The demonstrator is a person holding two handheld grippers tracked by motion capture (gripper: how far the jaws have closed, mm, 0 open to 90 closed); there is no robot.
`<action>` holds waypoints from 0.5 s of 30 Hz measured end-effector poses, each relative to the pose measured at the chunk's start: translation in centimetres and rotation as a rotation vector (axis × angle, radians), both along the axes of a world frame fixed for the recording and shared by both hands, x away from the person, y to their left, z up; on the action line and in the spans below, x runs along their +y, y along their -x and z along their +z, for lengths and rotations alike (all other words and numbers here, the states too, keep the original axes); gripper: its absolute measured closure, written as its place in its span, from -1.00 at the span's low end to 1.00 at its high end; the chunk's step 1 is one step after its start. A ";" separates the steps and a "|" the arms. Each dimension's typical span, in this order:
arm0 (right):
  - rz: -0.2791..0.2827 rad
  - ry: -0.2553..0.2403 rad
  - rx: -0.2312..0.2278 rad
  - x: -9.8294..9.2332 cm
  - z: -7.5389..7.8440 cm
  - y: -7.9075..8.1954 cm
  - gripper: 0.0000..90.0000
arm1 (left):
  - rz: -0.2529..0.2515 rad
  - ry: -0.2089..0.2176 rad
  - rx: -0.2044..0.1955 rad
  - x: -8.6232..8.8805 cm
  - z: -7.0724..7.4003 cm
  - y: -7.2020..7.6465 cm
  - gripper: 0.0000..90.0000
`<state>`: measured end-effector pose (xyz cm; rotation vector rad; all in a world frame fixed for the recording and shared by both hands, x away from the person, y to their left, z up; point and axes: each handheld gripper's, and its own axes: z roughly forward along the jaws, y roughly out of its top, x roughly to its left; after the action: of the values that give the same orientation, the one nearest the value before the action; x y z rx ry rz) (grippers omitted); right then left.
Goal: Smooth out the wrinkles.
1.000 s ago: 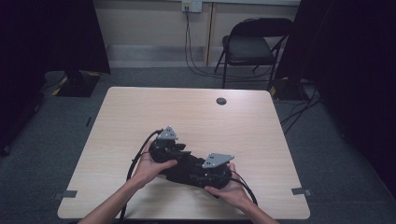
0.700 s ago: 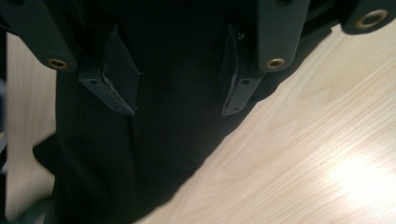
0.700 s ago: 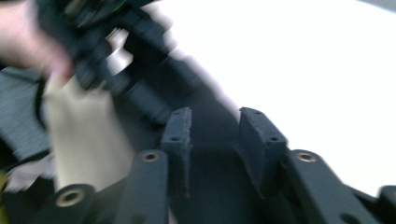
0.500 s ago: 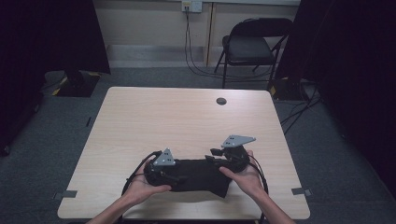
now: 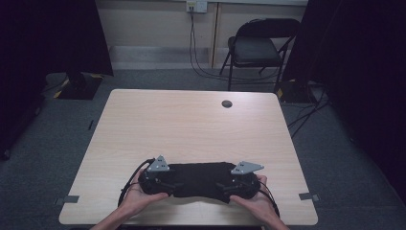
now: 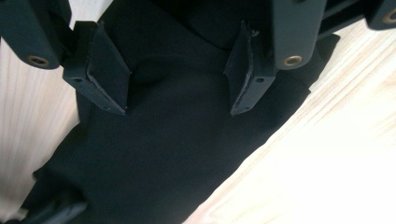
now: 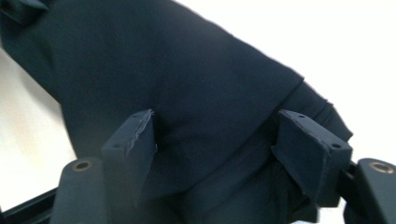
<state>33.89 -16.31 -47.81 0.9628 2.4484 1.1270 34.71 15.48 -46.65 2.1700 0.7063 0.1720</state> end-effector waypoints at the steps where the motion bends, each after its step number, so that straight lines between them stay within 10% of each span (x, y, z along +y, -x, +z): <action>1: -0.002 0.002 -0.003 0.0 -0.2 -0.2 -0.39 | -0.007 0.001 -0.005 0.1 -0.2 -0.3 -0.14; 9: -0.034 0.022 -0.037 0.6 -1.3 -2.5 -0.40 | 0.024 0.015 -0.054 0.2 -1.3 -2.5 -0.13; 15: -0.031 -0.070 -0.013 -0.3 -1.3 -4.0 -0.42 | 0.048 0.044 -0.067 0.6 -0.7 -3.1 -0.14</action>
<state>37.88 -16.61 -49.06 1.0068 2.3896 1.2124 37.79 16.09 -47.33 2.0968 0.7177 0.2502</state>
